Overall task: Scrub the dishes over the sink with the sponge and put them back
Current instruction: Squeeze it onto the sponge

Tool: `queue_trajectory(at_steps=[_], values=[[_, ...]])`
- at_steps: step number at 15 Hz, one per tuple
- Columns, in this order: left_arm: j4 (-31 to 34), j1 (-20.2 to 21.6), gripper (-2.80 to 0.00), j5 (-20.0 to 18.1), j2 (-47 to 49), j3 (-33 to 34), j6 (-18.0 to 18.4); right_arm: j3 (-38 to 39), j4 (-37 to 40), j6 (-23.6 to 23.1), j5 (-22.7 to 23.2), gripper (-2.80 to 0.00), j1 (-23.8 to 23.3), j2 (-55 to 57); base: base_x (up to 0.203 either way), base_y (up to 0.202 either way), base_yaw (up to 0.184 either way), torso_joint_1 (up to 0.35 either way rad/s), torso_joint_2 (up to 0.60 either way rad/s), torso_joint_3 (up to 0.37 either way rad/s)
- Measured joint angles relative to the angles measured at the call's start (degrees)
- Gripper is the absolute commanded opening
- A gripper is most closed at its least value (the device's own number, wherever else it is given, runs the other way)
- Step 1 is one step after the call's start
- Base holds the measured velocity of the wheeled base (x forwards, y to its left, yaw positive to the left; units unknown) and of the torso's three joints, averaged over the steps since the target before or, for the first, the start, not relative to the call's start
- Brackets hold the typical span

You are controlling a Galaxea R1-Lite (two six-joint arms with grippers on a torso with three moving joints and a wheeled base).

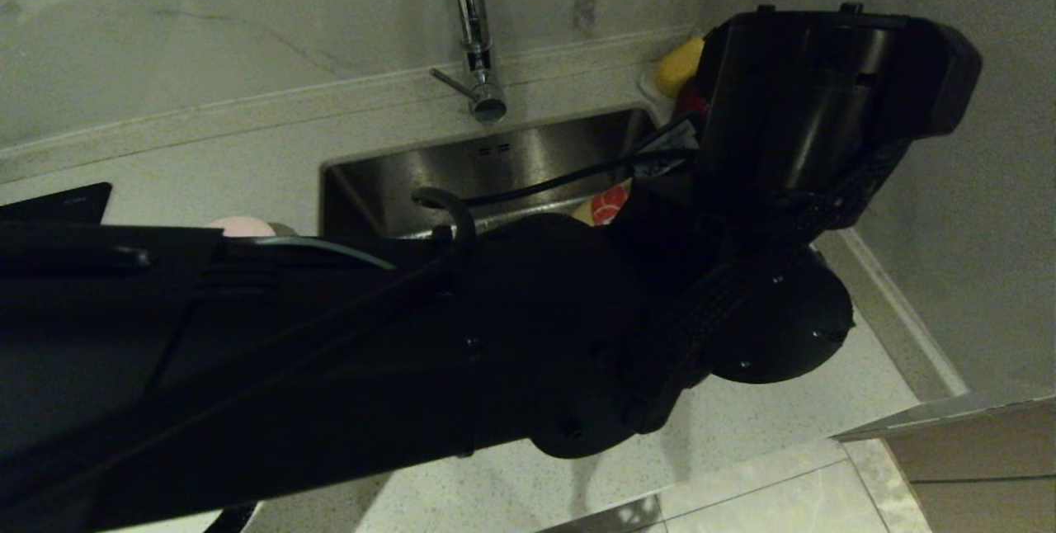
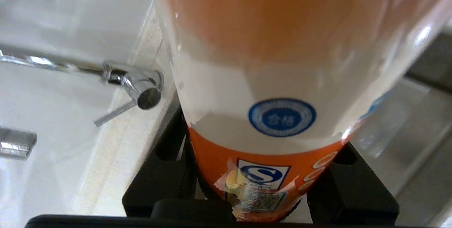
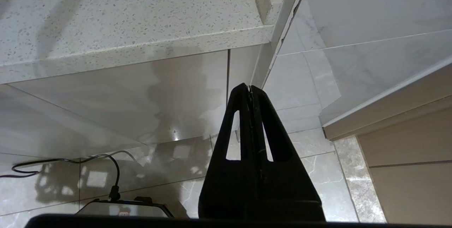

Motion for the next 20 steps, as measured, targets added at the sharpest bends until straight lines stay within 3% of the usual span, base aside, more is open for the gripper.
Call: queue_trajectory(at_steps=[3,10,14,20], values=[[0.00,-0.01,-2.80,-0.01,1.10,-0.09,2.49,0.00,0.00,-0.02,0.00,-2.80,0.00,0.00,0.000,0.000,0.000,0.000,0.00,0.000],[-4.30,-0.09,-2.80,-0.04,3.74,-0.11,12.23,0.00,0.02,0.00,-0.01,-2.80,0.00,0.00,0.000,0.000,0.000,0.000,0.00,0.000],[-5.61,-0.12,-2.80,-0.04,5.50,-0.11,14.38,0.00,0.00,0.00,0.02,-2.80,0.01,0.00,0.000,0.000,0.000,0.000,0.00,0.000],[-7.81,-0.23,-2.80,0.05,7.62,-0.11,21.59,0.00,0.00,0.00,0.04,-2.80,0.00,0.00,0.000,0.000,0.000,0.000,0.00,0.000]])
